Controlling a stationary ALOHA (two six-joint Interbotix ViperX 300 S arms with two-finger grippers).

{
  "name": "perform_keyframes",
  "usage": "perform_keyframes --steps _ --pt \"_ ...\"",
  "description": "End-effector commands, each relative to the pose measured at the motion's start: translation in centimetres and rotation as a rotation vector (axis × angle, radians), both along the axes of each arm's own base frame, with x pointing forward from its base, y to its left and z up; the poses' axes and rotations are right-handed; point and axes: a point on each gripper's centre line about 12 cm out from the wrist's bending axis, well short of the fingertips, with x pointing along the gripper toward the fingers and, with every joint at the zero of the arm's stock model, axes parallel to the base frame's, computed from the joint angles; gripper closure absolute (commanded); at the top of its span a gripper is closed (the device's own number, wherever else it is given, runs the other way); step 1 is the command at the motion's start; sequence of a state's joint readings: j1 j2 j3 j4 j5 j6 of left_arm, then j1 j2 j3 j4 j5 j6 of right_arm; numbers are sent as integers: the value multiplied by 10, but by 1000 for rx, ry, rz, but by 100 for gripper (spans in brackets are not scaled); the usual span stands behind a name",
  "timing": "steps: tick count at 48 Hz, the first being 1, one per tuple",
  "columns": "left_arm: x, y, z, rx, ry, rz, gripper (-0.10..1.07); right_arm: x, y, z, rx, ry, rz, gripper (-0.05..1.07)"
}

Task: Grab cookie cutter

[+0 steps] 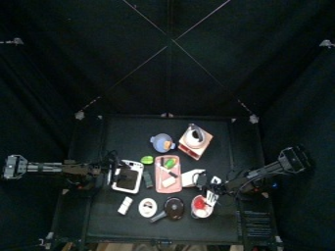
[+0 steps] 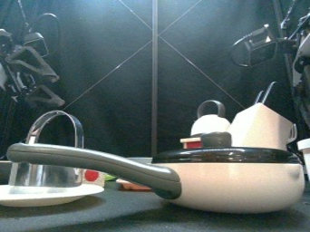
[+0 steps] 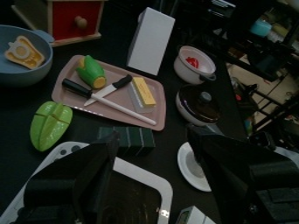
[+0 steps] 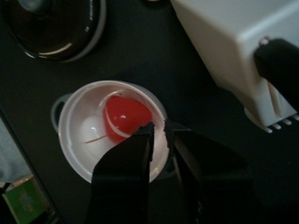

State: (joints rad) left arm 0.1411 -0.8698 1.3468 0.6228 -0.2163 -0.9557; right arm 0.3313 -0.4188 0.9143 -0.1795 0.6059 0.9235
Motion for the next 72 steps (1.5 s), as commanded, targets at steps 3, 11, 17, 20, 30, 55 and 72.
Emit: perform_keyframes --steps 3,11,17,20,30,55,72 --pt "3 -1 7 9 -22 -11 1 16 5 26 24 -116 16 42" --pt "5 -3 11 36 -49 -37 1 30 8 43 7 -231 64 42" --pt "7 -9 18 75 -91 -84 1 42 8 58 -34 -354 120 42" --pt "9 -12 22 102 -105 -111 1 49 4 64 -54 -410 137 42" --pt "25 -35 43 161 -143 -236 1 67 -23 82 -106 -580 135 42" --pt "78 -73 81 231 246 -194 2 63 -54 62 -38 -693 68 42" --pt "122 -117 50 221 387 -265 2 64 -41 66 -52 -711 145 42"
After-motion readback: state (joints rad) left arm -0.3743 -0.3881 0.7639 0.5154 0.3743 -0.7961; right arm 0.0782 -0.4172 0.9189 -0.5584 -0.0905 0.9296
